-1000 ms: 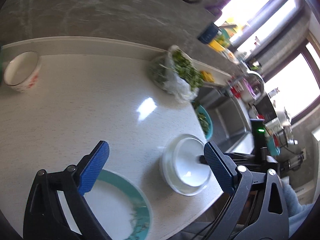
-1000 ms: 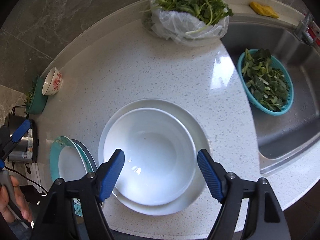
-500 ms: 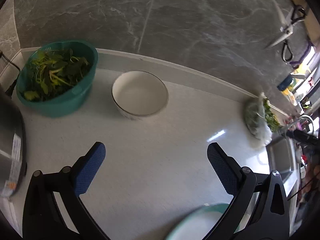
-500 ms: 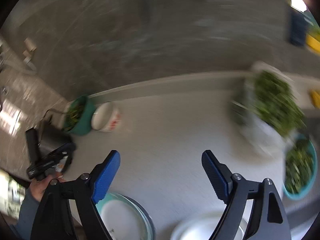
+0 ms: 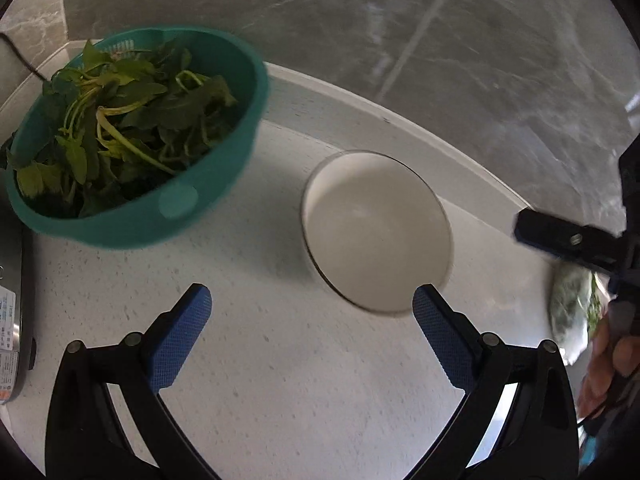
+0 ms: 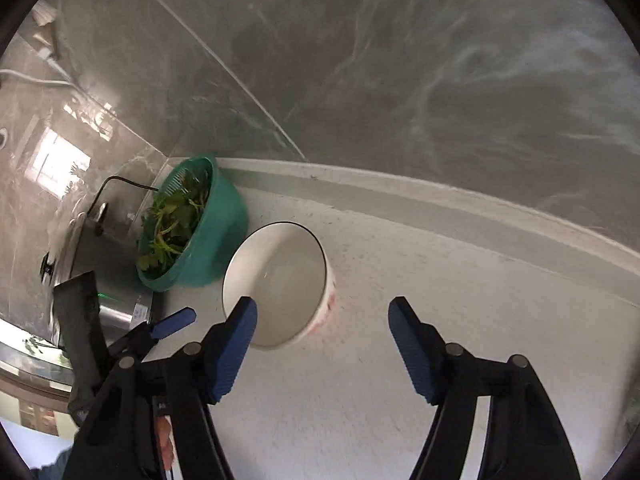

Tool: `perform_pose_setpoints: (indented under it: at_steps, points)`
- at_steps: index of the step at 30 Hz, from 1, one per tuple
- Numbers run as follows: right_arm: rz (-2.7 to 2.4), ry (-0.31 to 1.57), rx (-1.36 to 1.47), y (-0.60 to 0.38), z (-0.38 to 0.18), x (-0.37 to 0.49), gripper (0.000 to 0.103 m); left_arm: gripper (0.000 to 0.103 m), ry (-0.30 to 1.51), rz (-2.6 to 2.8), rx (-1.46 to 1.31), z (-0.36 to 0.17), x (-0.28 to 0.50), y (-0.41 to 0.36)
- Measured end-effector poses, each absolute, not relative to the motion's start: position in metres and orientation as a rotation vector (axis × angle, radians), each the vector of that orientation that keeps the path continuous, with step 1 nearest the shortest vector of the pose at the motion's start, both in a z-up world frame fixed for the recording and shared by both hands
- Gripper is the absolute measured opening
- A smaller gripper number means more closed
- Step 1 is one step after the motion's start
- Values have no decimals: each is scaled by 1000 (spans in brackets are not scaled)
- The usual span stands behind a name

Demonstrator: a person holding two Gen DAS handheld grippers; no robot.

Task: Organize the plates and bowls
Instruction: 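Move both tools to the red floral white bowl and close on its rim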

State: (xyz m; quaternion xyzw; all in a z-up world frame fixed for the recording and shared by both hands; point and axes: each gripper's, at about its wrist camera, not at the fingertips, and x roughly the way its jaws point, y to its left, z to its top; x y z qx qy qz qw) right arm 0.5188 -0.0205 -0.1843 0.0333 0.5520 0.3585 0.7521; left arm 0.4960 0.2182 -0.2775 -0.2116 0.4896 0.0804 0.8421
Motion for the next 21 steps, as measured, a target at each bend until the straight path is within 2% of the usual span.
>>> perform_pose_setpoints:
  at_steps: [1,4,6,11,14,19,20,21]
  points:
    - [780,1229,83,-15,-193,523,69,101,1035,174,-455,-280,500,221]
    - [777,1269,82,0,-212,532,67,91,1051,186,-446,-289,513,220]
    - [781,1278,62,7,-220,532,65,70,1072,194,-452,-297,519,222]
    - [776,1312,58,16,-235,536,65,65,1094,182,-463,-313,531,225]
    - [769,1321,59,17,-241,539,65,55,1094,176,-456,-317,540,228]
    - [786,1337,36,22,-244,541,48,41,1093,150,-472,-323,551,236]
    - [789,1343,33,24,-246,541,46,36,1094,137,-478,-324,554,235]
    - [790,1348,30,26,-247,540,39,29,1095,126,-479,-325,557,235]
